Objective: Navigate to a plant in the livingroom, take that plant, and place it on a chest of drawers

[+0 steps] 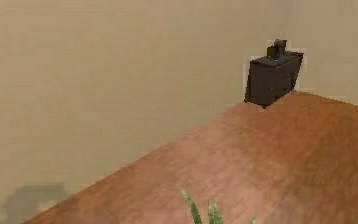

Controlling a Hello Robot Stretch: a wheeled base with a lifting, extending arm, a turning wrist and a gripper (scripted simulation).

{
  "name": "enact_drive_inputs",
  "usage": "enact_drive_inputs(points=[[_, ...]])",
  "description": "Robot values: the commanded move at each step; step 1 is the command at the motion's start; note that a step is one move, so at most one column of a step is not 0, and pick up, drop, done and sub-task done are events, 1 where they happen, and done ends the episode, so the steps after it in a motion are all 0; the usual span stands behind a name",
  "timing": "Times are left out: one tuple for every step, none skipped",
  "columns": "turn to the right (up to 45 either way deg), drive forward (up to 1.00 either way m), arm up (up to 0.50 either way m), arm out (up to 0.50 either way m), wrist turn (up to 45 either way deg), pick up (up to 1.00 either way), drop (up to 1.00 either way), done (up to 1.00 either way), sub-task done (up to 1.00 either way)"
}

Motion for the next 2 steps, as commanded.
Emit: enact_drive_inputs(points=[[30.0,0.0,0.0,0.0,0.0,0.0,0.0,0.0,0.0],[0.0,1.0,0.0,0.0,0.0,0.0,0.0,0.0,0.0]])
